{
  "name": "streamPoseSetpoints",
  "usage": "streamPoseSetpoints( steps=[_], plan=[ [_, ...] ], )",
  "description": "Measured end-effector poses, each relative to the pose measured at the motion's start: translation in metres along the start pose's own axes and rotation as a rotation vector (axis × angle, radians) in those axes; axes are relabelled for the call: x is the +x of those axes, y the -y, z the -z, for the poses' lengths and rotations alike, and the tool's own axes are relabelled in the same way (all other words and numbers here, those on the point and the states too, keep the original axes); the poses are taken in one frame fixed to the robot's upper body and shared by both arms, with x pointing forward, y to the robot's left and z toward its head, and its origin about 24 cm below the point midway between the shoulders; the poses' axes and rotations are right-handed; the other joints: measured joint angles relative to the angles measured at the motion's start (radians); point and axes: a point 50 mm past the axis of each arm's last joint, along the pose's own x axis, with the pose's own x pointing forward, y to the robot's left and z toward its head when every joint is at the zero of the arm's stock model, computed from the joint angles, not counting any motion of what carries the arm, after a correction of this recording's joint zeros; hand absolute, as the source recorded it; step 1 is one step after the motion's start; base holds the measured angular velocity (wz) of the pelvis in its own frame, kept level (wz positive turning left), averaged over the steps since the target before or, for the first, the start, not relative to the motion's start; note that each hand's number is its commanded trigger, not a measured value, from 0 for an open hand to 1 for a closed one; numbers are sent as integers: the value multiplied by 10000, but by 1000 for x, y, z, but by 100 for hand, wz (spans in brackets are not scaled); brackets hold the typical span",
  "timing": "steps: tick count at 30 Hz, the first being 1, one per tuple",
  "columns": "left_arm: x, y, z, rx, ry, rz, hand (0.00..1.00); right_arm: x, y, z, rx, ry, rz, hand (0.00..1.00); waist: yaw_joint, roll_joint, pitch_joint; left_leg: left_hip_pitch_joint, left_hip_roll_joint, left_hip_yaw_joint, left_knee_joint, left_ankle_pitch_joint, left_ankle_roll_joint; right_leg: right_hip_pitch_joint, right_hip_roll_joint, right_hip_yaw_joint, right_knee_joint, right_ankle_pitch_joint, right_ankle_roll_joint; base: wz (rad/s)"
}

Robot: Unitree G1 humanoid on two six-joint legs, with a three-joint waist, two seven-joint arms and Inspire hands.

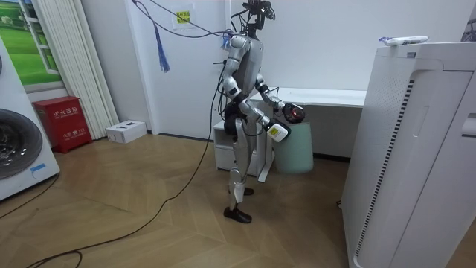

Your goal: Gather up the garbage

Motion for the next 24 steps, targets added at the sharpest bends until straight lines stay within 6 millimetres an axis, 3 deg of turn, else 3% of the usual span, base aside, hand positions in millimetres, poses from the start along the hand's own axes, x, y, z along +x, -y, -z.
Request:
streamPoseSetpoints(
  steps=[3,4,5,6,24],
  plan=[
    [-3,7,8,119,-378,263,100,0,1,3,-116,-139,1,100,-45,44,41,-162,10,-15,9,2,1,-169,10,23,-6,5,-8,-5],
    [-3,7,9,127,-423,287,93,0,1,3,-115,-156,6,100,-45,49,44,-180,10,-15,2,2,1,-203,11,27,-6,5,-8,-7],
    [-3,8,9,144,-415,318,22,0,1,3,-116,-153,6,100,-50,59,50,-252,9,-18,1,2,1,-299,10,30,-6,5,-8,-6],
    [-2,8,8,156,-387,337,0,0,1,2,-119,-141,4,100,-62,64,54,-312,8,-16,-1,2,1,-366,11,39,-1,5,-8,-5],
    [-2,14,15,151,-827,584,0,2,-2,4,-297,-288,-136,100,-16,78,64,-329,8,-11,-36,1,-1,-510,62,246,26,11,-16,-4]
  ],
)
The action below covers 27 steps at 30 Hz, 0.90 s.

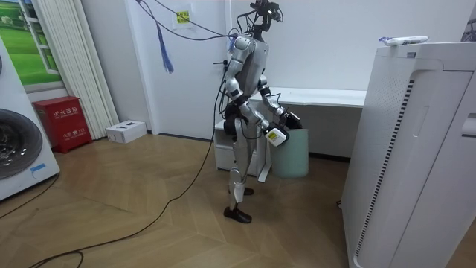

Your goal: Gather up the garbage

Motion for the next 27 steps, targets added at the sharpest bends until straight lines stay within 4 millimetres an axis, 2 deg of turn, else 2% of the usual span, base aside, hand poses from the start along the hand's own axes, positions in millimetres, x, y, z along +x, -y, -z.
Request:
streamPoseSetpoints(
  steps=[12,20,22,24,25,26,27],
  plan=[
    [1,-1,-1,55,79,217,0,1,5,-4,73,98,150,100,-22,2,0,521,19,12,-9,-5,-8,504,20,20,-1,-1,0,0],
    [-14,-12,-6,307,734,13,0,-11,1,-10,175,642,28,100,12,83,-21,1216,408,211,53,-287,-240,1045,374,167,-54,24,-138,-18],
    [-16,-12,-6,255,794,-18,0,-10,0,-11,164,693,-16,100,11,111,-29,1415,495,215,293,-440,-334,1218,501,270,55,-81,-257,-27],
    [-19,-17,-5,249,814,-167,0,-10,0,-14,142,815,-71,100,66,121,-30,1395,670,192,1173,-641,-497,1302,627,310,389,-321,-424,-35],
    [-20,-19,-5,203,810,-259,0,-10,0,-15,141,866,-92,100,68,113,-33,1352,707,173,1474,-649,-505,1312,634,323,479,-371,-469,-43],
    [-21,-21,-4,147,784,-361,0,-10,1,-17,56,928,-98,100,79,127,-39,1329,731,-57,1984,-649,-504,1365,646,368,583,-486,-554,-52],
    [-21,-22,-4,146,791,-435,0,-11,5,-18,-79,917,-76,100,175,143,-50,1318,695,-371,2389,-653,-508,1393,697,598,889,-628,-631,-55]
  ],
)
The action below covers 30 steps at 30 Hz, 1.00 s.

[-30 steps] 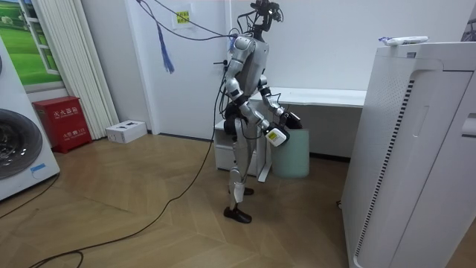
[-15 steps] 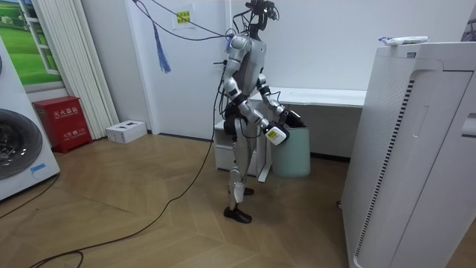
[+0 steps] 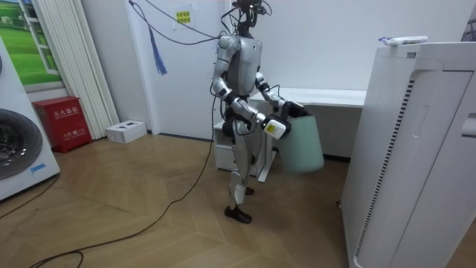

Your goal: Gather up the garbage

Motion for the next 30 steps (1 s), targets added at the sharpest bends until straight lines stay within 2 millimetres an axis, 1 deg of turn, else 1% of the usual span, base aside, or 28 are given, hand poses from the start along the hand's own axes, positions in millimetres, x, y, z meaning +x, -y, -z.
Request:
streamPoseSetpoints(
  steps=[1,2,3,4,5,6,9,11,12,13,14,15,16,18,20,25,28,29,30],
  plan=[
    [0,-1,0,-35,4,-57,0,0,2,0,-49,-10,27,100,61,15,-12,-17,-11,-148,154,-5,-8,-15,33,139,135,-58,-40,-58],
    [0,-3,0,-95,17,-182,0,0,3,-1,-115,15,52,100,131,29,-31,-57,-25,-394,286,-24,-34,-37,88,417,347,-107,-109,-50],
    [1,-5,-1,-132,70,-296,0,0,2,-4,-107,138,37,100,120,46,-41,-70,-89,-637,85,-71,-98,-111,187,593,447,-126,-142,-42],
    [1,-6,-1,-154,109,-341,0,0,3,-6,-141,192,47,100,101,61,-51,-79,-119,-737,-150,-106,-132,-152,265,709,463,-126,-150,-28],
    [2,-7,-3,-173,192,-370,0,0,6,-7,-138,241,161,100,80,58,-55,-62,-209,-842,-656,-111,-138,-198,352,762,464,-114,-171,-16],
    [2,-6,-5,-200,284,-374,0,-1,10,-7,-157,248,328,100,72,20,-87,-5,-195,-821,-792,-146,-165,-267,406,745,444,-113,-175,-13],
    [3,-7,-9,-215,440,-386,0,-3,15,-8,-264,220,424,100,96,-43,-136,185,-223,-738,-1151,-161,-184,-341,408,752,415,-91,-142,-7],
    [3,-8,-9,-187,460,-371,0,-3,16,-8,-276,213,438,100,119,-48,-145,285,-256,-726,-1270,-161,-179,-300,435,765,354,-52,-101,-8],
    [3,-8,-9,-166,469,-330,0,-4,15,-7,-245,180,444,100,149,-37,-193,347,-267,-727,-1368,-155,-169,-267,466,787,265,6,-80,-10],
    [3,-9,-9,-157,487,-300,0,-4,15,-6,-221,160,445,100,169,-44,-208,385,-281,-725,-1398,-151,-162,-264,468,811,254,17,-73,-17],
    [2,-10,-9,-158,506,-284,0,-5,15,-4,-205,112,416,100,273,-57,-236,502,-326,-726,-1508,-128,-124,-248,441,813,264,21,-66,-22],
    [0,-11,-9,-221,497,-343,0,-7,15,-3,-186,67,385,100,344,-50,-280,587,-366,-724,-1591,-116,-104,-252,415,799,261,33,-46,-28],
    [-1,-12,-9,-251,498,-402,0,-7,15,-3,-169,56,382,100,431,-50,-281,661,-381,-721,-1657,-115,-101,-251,411,806,258,42,-34,-38],
    [-4,-16,-9,-323,530,-608,0,-7,15,-2,-64,52,383,100,711,-54,-288,851,-393,-625,-1867,-105,-84,-264,409,803,196,124,-17,-38],
    [-3,-19,-11,-321,648,-738,0,-7,16,-2,-59,55,385,100,777,-52,-288,846,-390,-635,-1951,-68,-29,-230,408,775,68,201,-4,-6],
    [-1,-29,-17,-400,923,-1192,0,-7,15,-2,-70,45,389,100,931,-64,-281,982,-374,-630,-2077,-58,-17,-122,407,676,-77,245,-5,-3],
    [-3,-34,-16,-456,905,-1447,0,-7,15,-2,-49,46,269,100,942,-142,-236,1001,-367,-631,-2095,-58,-17,-137,390,583,-77,244,-6,-6],
    [-4,-35,-15,-547,821,-1560,0,-7,14,-2,-17,53,232,100,932,-183,-213,1002,-364,-627,-2095,-58,-18,-161,365,473,-68,242,-9,-10],
    [-6,-35,-13,-665,726,-1653,0,-7,14,-2,66,65,198,100,961,-224,-194,1000,-354,-622,-2089,-58,-18,-170,366,455,-67,240,-13,-10]
  ],
)
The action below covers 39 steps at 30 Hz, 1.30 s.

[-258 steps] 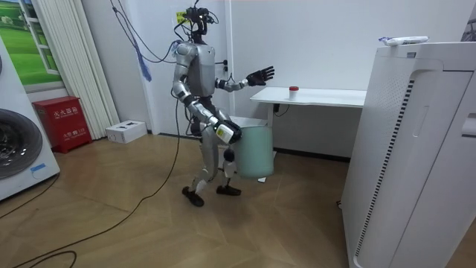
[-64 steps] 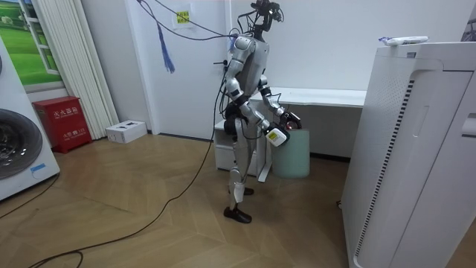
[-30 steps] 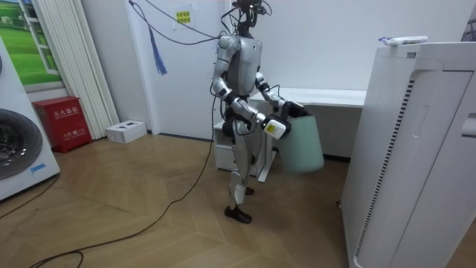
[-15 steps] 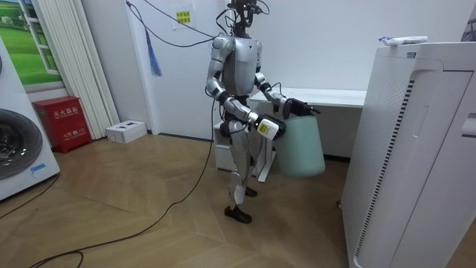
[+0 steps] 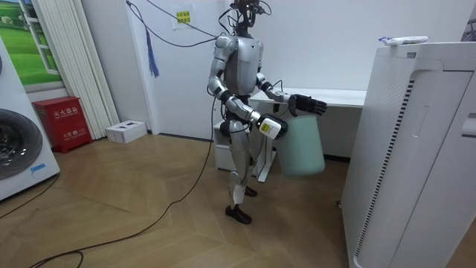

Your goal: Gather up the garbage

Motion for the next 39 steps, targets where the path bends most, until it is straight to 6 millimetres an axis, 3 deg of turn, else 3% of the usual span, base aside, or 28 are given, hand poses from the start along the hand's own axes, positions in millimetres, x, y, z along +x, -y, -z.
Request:
streamPoseSetpoints(
  steps=[4,7,10,12,16,18,20,22,24,25,27,28,29,30,31,33,34,35,37,39],
  plan=[
    [-8,-1,9,-127,-402,-283,0,0,0,0,38,-1,19,100,69,-116,36,-6,55,37,31,-4,-6,-26,12,-123,5,-2,-54,-10],
    [-21,-7,32,-6,-1442,-482,0,-1,2,1,19,-38,61,100,159,-115,38,86,189,38,45,-28,-48,57,67,-438,-65,43,-167,-14],
    [-48,-17,66,19,-3143,-946,0,-4,5,3,73,-104,236,100,289,-101,40,103,316,42,362,-103,-175,108,72,-895,-15,-33,-345,-19],
    [-71,-23,90,-18,-4561,-1332,0,-7,7,7,161,-291,336,100,379,-80,52,-184,435,13,1283,-146,-245,249,89,-1057,-22,-171,-497,-6],
    [-95,-34,106,-359,-5694,-2160,0,-13,9,13,238,-525,508,100,393,68,60,-1054,834,-284,3367,-137,-271,447,299,-1173,53,-362,-798,4],
    [-105,-38,114,-339,-6285,-2440,0,-17,10,18,296,-731,570,100,514,165,78,-1486,1092,-402,4599,123,-534,665,497,-1207,239,-572,-1034,3],
    [-114,-37,120,-475,-6792,-2562,0,-18,10,19,302,-786,603,100,490,201,71,-2039,1152,-502,5392,391,-486,785,588,-1176,302,-726,-1172,12],
    [-121,-35,125,-552,-7174,-2566,0,-19,11,19,331,-786,707,100,447,170,71,-2645,766,-587,5339,163,-192,811,582,-1127,380,-866,-1248,12],
    [-133,-36,129,-685,-7619,-2808,0,-18,10,20,390,-775,795,100,602,73,94,-3295,137,-520,4373,158,-173,954,571,-1036,354,-952,-1362,-27],
    [-137,-36,131,-732,-7763,-2902,0,-18,10,20,395,-769,799,100,634,64,76,-3425,18,-513,3929,185,-168,979,570,-1030,354,-977,-1387,-26],
    [-149,-39,138,-770,-8451,-3251,0,-19,10,20,387,-782,807,100,710,7,51,-3762,-424,-399,1919,715,-185,1117,578,-988,355,-1163,-1413,-12],
    [-152,-39,139,-790,-8617,-3290,0,-19,11,20,387,-794,814,100,729,-8,37,-3810,-484,-366,1500,997,-98,1163,590,-938,355,-1214,-1412,-19],
    [-157,-38,141,-873,-8895,-3368,0,-19,11,21,389,-881,816,100,761,-54,7,-3802,-572,-367,930,1546,20,1292,604,-791,322,-1310,-1392,-26],
    [-162,-38,143,-970,-9075,-3452,0,-19,11,21,402,-973,822,100,805,-67,-6,-3706,-587,-361,616,2014,160,1437,610,-717,241,-1401,-1365,-17],
    [-166,-38,144,-957,-9256,-3450,0,-20,12,22,394,-1027,831,100,793,-69,-24,-3589,-615,-293,570,2258,421,1625,597,-695,106,-1505,-1321,-5],
    [-171,-38,147,-926,-9596,-3471,0,-20,12,23,406,-1091,857,100,829,-98,-38,-3391,-745,-137,645,2454,693,1871,521,-515,11,-1692,-1233,-10],
    [-173,-38,148,-903,-9734,-3475,0,-20,12,23,425,-1120,850,100,829,-145,-53,-3326,-763,-95,712,2390,727,1934,437,-482,-9,-1765,-1205,-9],
    [-176,-39,150,-916,-9968,-3485,0,-20,11,23,429,-1134,857,100,794,-230,-133,-3289,-923,55,886,2226,778,2061,251,-470,62,-1948,-1120,0],
    [-174,-38,150,-1041,-10071,-3304,0,-19,14,21,452,-1068,962,100,834,-288,-109,-3229,-1074,306,1243,1782,915,2065,25,-415,513,-2262,-832,3],
    [-171,-37,152,-1370,-10269,-3419,0,-18,12,21,436,-1075,1103,100,846,-277,-81,-2877,-1176,622,1461,1261,1097,1632,-335,-809,2316,-2399,-216,11]
  ],
)
